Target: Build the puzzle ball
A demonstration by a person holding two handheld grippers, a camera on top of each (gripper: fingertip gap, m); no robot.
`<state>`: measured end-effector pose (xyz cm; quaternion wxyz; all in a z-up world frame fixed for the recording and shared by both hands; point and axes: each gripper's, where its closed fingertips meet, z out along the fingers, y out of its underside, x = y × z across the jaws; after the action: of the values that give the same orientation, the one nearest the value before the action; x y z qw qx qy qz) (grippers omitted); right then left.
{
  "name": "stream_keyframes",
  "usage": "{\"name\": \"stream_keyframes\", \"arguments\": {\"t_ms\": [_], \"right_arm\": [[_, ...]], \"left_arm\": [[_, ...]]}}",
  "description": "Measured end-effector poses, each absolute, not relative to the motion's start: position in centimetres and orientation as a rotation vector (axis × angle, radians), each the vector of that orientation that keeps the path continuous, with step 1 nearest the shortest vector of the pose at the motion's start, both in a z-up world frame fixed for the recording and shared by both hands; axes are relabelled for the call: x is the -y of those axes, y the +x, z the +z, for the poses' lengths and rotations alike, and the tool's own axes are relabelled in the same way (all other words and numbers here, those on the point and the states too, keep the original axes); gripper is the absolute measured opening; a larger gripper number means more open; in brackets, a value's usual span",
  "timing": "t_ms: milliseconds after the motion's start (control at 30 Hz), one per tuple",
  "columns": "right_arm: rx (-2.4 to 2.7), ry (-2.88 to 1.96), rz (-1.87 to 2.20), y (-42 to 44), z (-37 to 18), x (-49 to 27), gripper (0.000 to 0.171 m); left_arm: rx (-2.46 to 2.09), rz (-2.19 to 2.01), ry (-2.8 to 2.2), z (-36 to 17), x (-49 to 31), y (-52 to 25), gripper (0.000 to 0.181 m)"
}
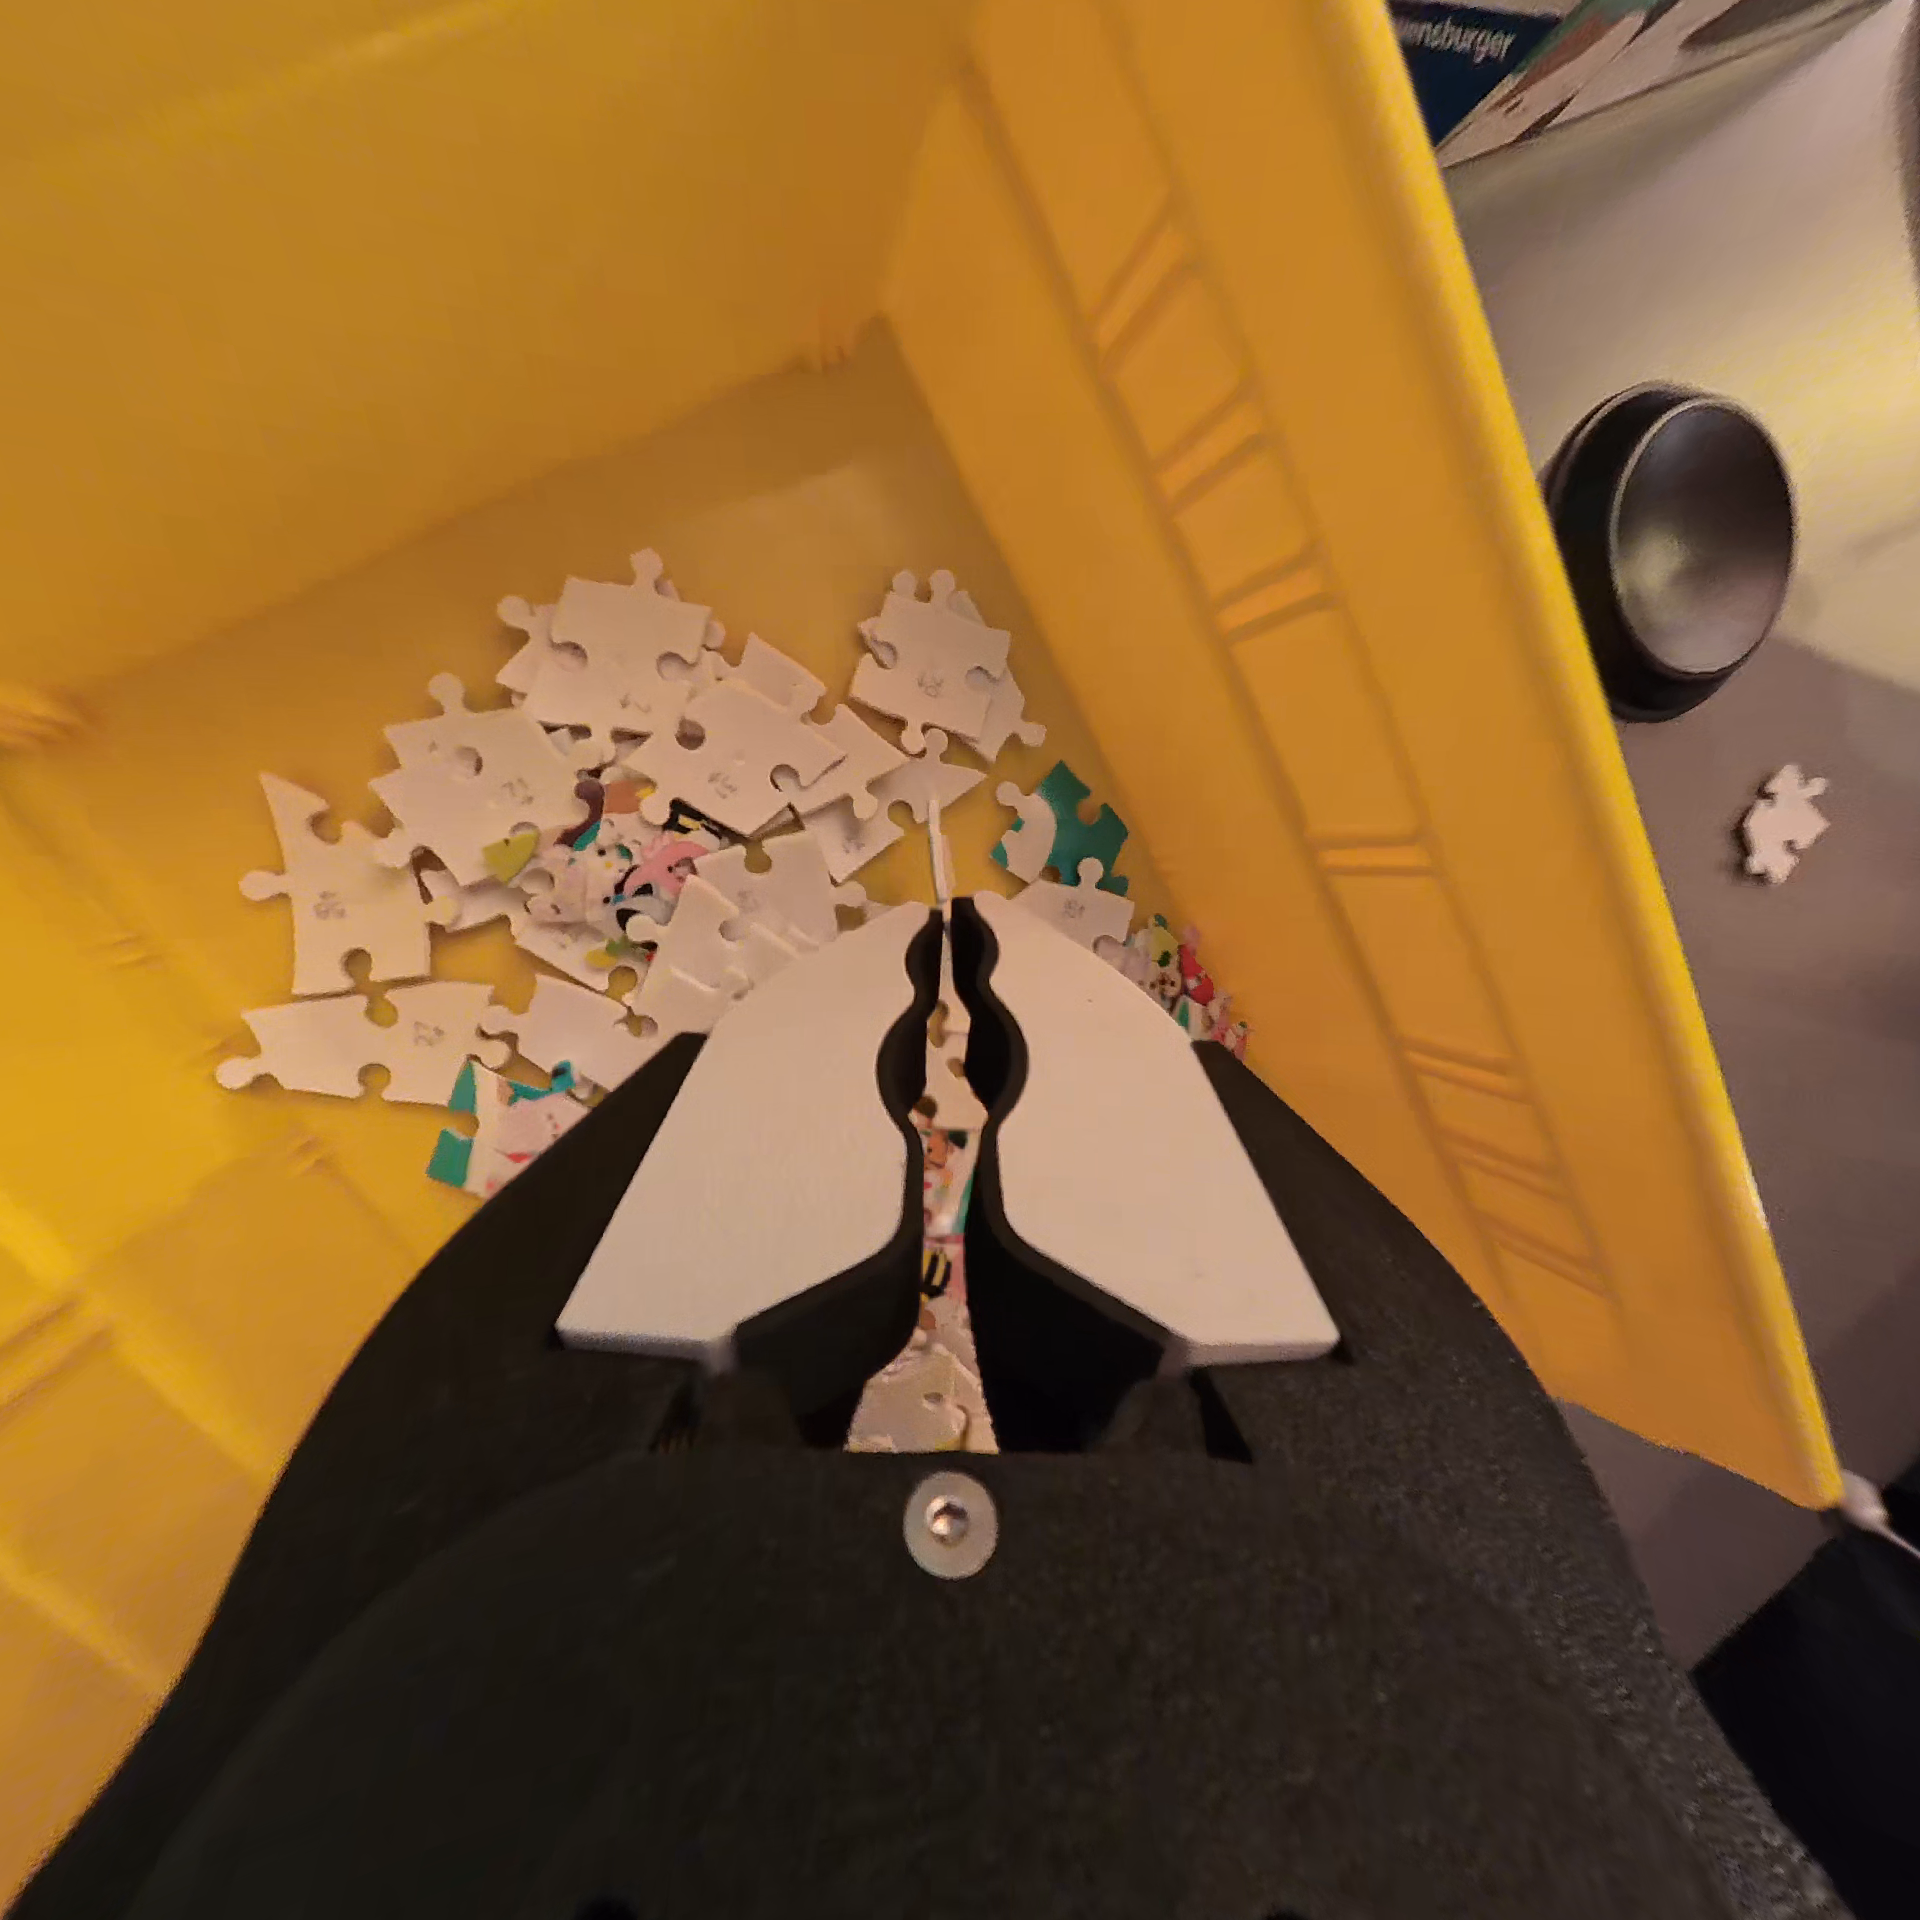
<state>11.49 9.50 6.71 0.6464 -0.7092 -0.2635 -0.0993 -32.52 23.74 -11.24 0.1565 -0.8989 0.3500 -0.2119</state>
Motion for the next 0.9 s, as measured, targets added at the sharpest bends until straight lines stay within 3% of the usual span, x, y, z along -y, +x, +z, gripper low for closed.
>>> {"name": "stream_keyframes", "arguments": {"t_ms": [233, 533, 633, 767, 900], "right_arm": [[0.6, -1.614, -0.226, 11.5, 6.7, -9.5, 0.039], [0.605, -1.618, -0.226, 11.3, 6.5, -9.6, 0.039], [0.605, -1.617, -0.226, 11.4, 6.5, -9.6, 0.039], [0.605, -1.619, -0.223, 11.4, 6.4, -9.6, 0.039], [0.61, -1.62, -0.224, 11.3, 6.4, -9.6, 0.039]], "left_arm": [[-0.925, -0.874, -2.592, -9.6, -22.3, -32.7, 0.001], [-1.105, -0.745, -2.752, -12.9, -20.2, -33.3, 0.001], [-1.047, -0.65, -2.7, -12.0, -21.7, -33.7, 0.023], [-0.806, -0.391, -2.668, -10.0, -24.6, -36.3, 0.025], [-0.572, -0.398, -2.707, -9.8, -25.6, -37.4, 0.034]]}}
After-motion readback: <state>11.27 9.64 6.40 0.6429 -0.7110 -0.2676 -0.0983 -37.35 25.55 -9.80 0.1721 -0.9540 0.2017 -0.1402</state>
